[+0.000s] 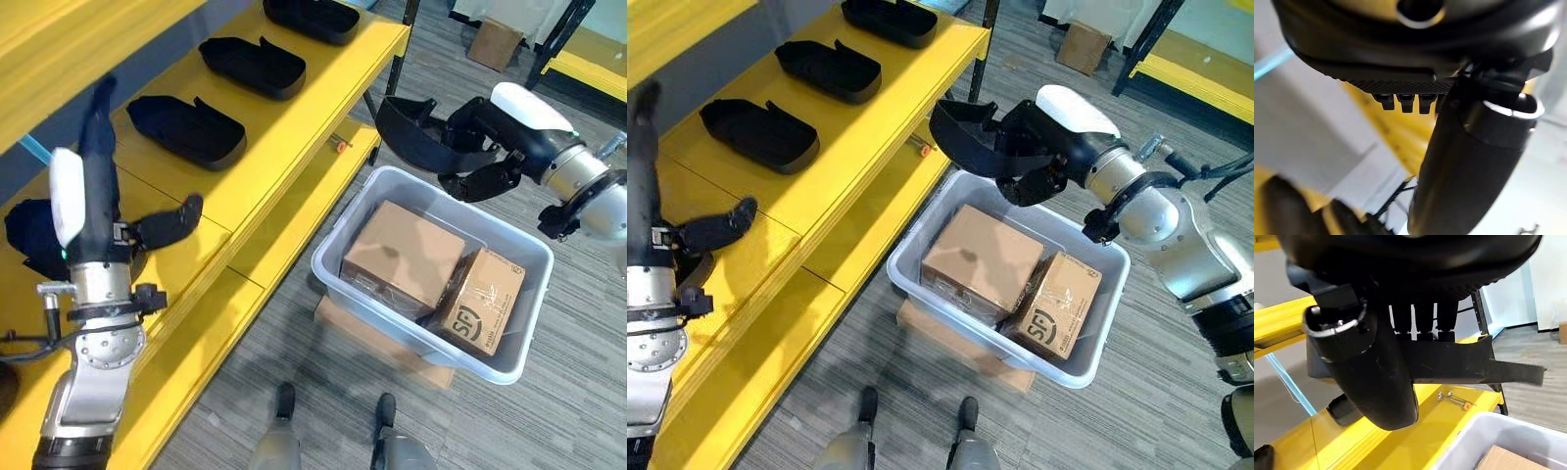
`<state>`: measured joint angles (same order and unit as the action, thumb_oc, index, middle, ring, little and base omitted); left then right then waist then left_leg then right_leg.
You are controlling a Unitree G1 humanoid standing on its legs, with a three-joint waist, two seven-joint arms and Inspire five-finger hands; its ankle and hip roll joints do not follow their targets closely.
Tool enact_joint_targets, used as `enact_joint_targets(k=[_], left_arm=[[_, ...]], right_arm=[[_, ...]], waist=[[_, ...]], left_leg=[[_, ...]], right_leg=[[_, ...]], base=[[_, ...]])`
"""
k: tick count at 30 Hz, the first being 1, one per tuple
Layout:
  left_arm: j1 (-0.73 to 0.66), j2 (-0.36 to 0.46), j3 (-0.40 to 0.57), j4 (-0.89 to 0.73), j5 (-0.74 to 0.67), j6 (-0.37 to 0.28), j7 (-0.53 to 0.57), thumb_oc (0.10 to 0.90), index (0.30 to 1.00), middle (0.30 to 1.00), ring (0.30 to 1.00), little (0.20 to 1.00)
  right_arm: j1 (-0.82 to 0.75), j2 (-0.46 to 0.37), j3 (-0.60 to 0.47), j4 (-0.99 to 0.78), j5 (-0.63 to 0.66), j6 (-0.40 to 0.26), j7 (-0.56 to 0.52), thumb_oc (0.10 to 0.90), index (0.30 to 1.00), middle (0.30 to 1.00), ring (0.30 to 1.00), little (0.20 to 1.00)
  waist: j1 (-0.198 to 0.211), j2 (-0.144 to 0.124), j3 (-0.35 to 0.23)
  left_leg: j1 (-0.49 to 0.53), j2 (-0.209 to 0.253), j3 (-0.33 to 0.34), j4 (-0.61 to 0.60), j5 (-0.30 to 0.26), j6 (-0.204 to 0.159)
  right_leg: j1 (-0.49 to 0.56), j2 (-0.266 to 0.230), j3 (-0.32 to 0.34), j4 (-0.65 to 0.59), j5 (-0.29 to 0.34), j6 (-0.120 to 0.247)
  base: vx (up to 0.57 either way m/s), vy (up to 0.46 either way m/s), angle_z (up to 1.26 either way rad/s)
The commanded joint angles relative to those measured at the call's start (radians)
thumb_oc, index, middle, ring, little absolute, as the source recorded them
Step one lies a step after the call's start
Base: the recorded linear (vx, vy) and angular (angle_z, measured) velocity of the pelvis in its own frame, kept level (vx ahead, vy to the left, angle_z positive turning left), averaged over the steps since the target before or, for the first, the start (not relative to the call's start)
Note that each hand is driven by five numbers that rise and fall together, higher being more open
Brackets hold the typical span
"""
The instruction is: Move parts from the plastic box to the shelf.
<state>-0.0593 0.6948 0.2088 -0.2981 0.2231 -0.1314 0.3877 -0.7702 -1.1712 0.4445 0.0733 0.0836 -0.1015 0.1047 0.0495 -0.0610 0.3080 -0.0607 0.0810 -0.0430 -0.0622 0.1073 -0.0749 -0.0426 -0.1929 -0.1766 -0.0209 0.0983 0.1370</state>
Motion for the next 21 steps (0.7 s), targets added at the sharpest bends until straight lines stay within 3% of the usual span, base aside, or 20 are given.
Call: enact_joint_targets(k=[1, 3, 7, 21], left_arm=[[0.007, 0.132, -0.02, -0.059, 0.16, -0.065, 0.103, 0.9, 1.0, 1.0, 1.0, 1.0], [-0.098, 0.261, -0.092, -0.097, 0.322, -0.062, 0.12, 0.9, 1.0, 1.0, 1.0, 1.0], [-0.165, 0.328, -0.15, -0.117, 0.391, -0.062, 0.116, 0.9, 1.0, 1.0, 1.0, 1.0], [-0.396, 0.45, -0.371, -0.171, 0.497, -0.083, 0.072, 0.9, 1.0, 1.0, 1.0, 1.0]], right_arm=[[-0.035, 0.069, -0.026, -0.024, 0.059, -0.061, -0.068, 0.4, 0.3, 0.3, 0.3, 0.3], [-0.077, 0.104, 0.035, -0.016, 0.079, -0.078, -0.064, 0.4, 0.3, 0.3, 0.3, 0.3], [-0.108, 0.125, 0.069, -0.01, 0.088, -0.087, -0.059, 0.4, 0.3, 0.3, 0.3, 0.3], [-0.162, 0.183, 0.128, 0.004, 0.089, -0.103, -0.057, 0.4, 0.3, 0.3, 0.3, 0.3]], waist=[[-0.009, -0.053, -0.262], [-0.026, -0.049, -0.291], [-0.037, -0.046, -0.298], [-0.078, -0.033, -0.31]], left_leg=[[0.139, 0.053, -0.002, -0.009, -0.192, -0.014], [0.16, 0.057, 0.008, -0.012, -0.201, -0.015], [0.174, 0.057, 0.017, -0.012, -0.206, -0.013], [0.215, 0.057, 0.049, -0.012, -0.226, -0.008]], right_leg=[[-0.049, -0.081, 0.049, 0.028, 0.004, 0.096], [-0.036, -0.078, 0.063, 0.02, 0.003, 0.098], [-0.033, -0.077, 0.074, 0.018, 0.004, 0.099], [-0.027, -0.076, 0.11, 0.029, -0.006, 0.105]], base=[[0.05, 0.016, -0.01], [0.03, 0.014, -0.04], [0.01, 0.016, -0.06], [0.02, 0.014, -0.11]])
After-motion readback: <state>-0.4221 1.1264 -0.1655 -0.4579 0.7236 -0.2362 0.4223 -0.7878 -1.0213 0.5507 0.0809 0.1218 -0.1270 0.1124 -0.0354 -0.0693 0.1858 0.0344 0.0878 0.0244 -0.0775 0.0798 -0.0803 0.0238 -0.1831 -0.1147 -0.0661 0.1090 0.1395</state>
